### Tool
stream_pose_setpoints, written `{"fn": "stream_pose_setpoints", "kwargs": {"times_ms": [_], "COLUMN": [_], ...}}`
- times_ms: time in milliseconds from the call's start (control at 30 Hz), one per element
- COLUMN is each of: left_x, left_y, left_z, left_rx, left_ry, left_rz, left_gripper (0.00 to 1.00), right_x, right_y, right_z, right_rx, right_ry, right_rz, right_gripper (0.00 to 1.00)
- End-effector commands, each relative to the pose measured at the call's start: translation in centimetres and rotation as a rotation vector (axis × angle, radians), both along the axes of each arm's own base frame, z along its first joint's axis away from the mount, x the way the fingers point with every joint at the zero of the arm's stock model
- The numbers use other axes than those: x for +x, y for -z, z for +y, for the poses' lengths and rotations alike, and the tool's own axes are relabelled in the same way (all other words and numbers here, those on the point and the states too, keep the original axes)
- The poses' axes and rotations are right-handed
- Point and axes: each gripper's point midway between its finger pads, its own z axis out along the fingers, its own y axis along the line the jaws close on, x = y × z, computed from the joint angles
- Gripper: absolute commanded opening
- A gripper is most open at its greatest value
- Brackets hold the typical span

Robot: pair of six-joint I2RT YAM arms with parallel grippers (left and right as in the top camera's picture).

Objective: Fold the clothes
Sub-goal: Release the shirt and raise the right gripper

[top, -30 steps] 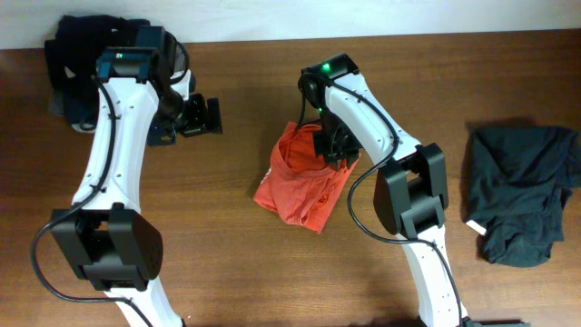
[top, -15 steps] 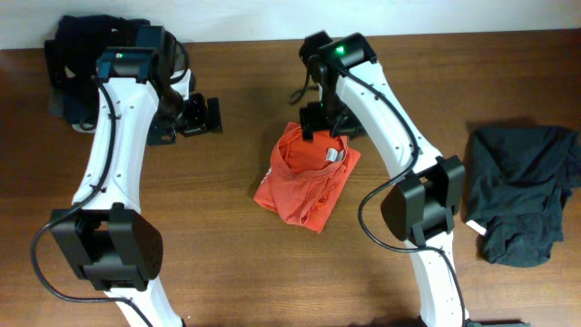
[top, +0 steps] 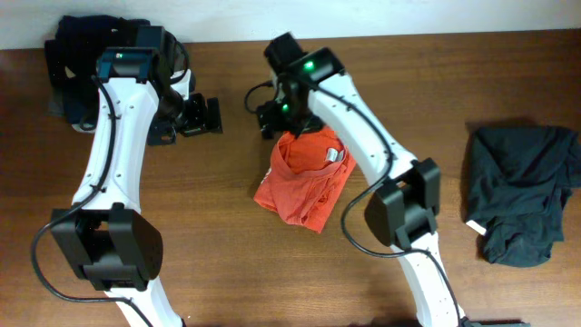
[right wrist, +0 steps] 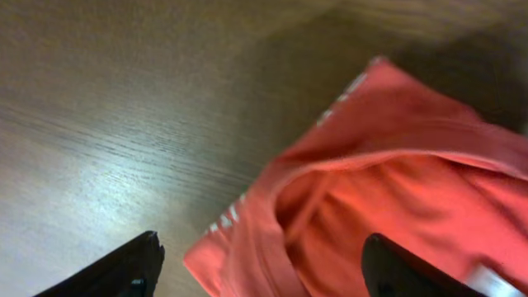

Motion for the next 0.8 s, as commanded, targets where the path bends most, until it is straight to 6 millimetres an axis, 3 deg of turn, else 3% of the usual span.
{"fn": "stream_pose_setpoints", "kwargs": {"times_ms": [0,267,533,767], "left_x": [-0.1,-0.1,-0.1,-0.1], "left_y": [-0.7,-0.7,-0.7,-0.7], "left_z": [0.2,0.2,0.2,0.2], "left_rx": [0.005,0.005,0.005,0.005], "left_ry": [-0.015,-0.015,-0.015,-0.015], "left_rz": [-0.016,-0.015,-0.014,-0.014], "left_gripper": [0.99,0.99,0.99,0.99], "right_x": [-0.3,-0.4,-0.4,-0.6], "right_y": [1.7,3.3,4.3,5.3], "right_z": [1.4,1.2,1.3,1.2], "right_rx": [0.004,-0.007,-0.016,-0.027], "right_ry": [-0.005,0.023,0.026,0.025], "right_rz": [0.025,0.053,0.068,0.087], "right_gripper": [0.81,0.79,0.59,0.52]}}
